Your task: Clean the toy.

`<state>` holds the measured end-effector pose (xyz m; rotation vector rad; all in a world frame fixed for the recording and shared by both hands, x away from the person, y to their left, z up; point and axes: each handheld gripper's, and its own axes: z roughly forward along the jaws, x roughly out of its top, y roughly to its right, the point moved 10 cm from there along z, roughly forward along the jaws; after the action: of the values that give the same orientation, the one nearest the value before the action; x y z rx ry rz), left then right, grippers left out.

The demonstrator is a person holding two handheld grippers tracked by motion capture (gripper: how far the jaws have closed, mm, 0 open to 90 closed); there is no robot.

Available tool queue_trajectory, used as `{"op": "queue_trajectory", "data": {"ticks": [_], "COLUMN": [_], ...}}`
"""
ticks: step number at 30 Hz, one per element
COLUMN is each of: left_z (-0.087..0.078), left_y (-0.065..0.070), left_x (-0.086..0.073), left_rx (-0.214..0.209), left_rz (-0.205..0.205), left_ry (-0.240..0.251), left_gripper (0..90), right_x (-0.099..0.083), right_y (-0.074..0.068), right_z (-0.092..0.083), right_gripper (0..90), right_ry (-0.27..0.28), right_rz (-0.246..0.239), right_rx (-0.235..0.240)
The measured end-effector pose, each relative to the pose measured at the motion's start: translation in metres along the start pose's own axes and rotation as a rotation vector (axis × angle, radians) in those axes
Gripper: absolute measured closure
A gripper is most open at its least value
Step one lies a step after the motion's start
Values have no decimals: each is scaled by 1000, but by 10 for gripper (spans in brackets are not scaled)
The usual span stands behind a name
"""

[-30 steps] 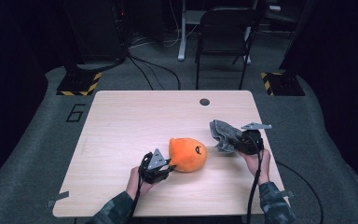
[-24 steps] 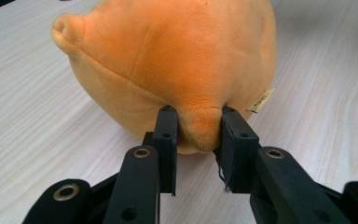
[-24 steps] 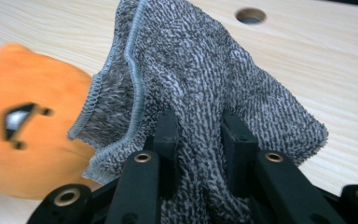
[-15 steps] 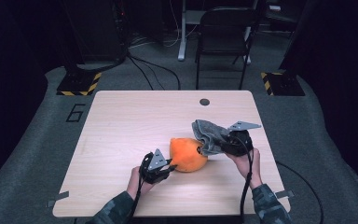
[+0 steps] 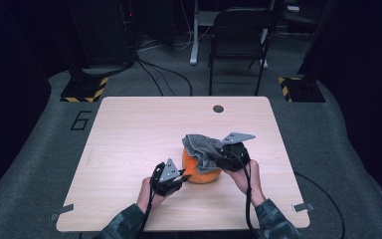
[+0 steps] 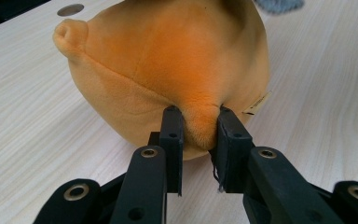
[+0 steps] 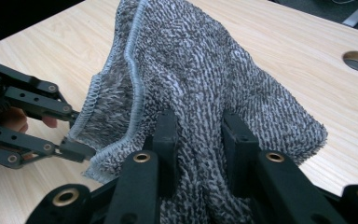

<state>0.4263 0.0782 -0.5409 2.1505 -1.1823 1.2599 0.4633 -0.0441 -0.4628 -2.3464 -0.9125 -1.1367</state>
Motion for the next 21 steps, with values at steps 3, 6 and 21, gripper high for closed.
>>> {"op": "queue_trajectory", "data": {"ticks": [3,6,21], "left_z": [1,0,4], "left_y": [0,1,4], "left_x": [2,3,-1], "left_rx": [4,2,-22], "left_rz": [2,8,21], "left_ry": [11,17,2], "left_gripper": [753,755,764], "right_x": [4,7,-11], "right_y": [-12,-23,-20], "right_z": [8,16,36], "right_gripper": [703,702,698], "right_ry": [-5,-12,-83], "right_rz": [-17,-37,-88], "right_rx": [8,24,-11]}}
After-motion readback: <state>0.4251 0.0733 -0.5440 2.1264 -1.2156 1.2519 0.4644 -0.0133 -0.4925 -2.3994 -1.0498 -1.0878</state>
